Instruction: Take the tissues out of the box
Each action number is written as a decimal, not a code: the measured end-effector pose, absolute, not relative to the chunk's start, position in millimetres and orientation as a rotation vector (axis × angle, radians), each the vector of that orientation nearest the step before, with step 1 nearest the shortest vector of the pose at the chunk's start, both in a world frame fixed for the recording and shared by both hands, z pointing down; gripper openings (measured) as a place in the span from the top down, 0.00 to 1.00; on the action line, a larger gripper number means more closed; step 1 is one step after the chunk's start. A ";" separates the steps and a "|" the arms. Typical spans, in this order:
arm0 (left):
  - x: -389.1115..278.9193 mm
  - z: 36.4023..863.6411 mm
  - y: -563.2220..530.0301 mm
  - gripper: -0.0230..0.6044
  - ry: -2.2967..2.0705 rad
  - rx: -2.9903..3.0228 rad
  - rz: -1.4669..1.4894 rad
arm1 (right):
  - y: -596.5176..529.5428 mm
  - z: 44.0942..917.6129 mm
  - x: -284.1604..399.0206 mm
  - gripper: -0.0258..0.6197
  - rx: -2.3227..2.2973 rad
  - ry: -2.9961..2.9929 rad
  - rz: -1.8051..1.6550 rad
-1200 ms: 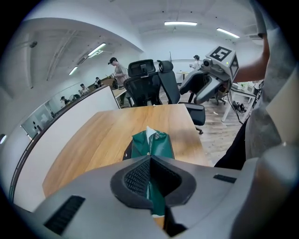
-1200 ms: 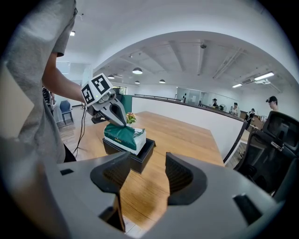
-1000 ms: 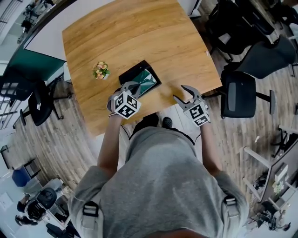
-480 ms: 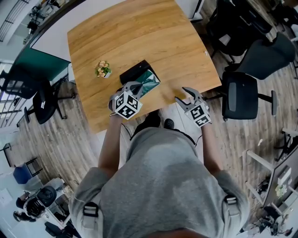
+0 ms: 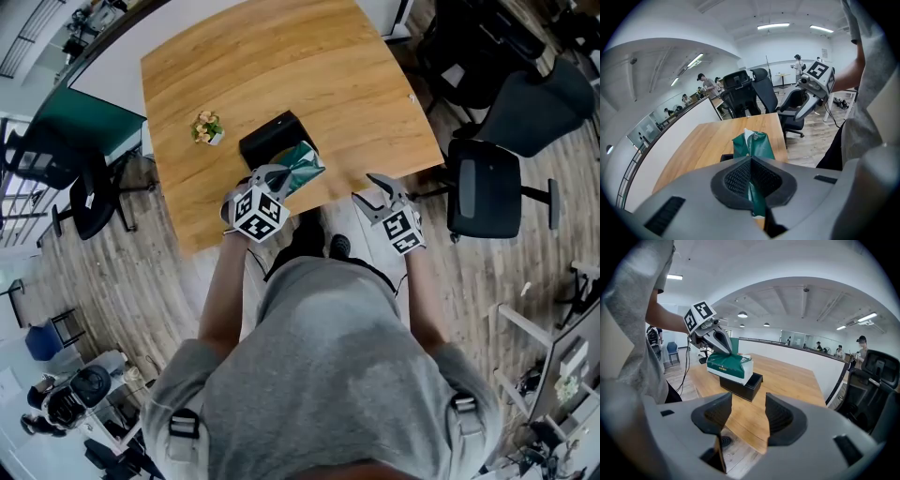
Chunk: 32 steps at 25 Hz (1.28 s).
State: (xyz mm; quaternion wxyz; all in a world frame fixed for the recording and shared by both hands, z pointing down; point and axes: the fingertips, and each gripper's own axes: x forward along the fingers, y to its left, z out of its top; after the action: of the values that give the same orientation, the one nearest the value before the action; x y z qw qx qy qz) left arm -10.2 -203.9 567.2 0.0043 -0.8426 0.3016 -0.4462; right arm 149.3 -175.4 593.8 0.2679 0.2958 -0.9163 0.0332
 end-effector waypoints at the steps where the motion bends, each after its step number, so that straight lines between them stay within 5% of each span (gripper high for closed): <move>1: -8.0 566.8 -199.9 0.94 0.946 -2.638 -1.395 | -172.9 593.8 151.3 0.61 0.801 -2.474 0.089; 32: 9.1 568.6 -132.3 0.94 0.949 -2.620 -1.390 | -118.5 583.6 172.1 0.61 0.843 -2.504 0.064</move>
State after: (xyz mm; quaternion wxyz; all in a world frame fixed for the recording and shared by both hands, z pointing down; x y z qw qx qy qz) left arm 9.1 -132.3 568.6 0.0137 -0.8413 0.3046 -0.4464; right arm 172.1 -118.5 583.6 0.2469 0.3092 -0.9181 0.0235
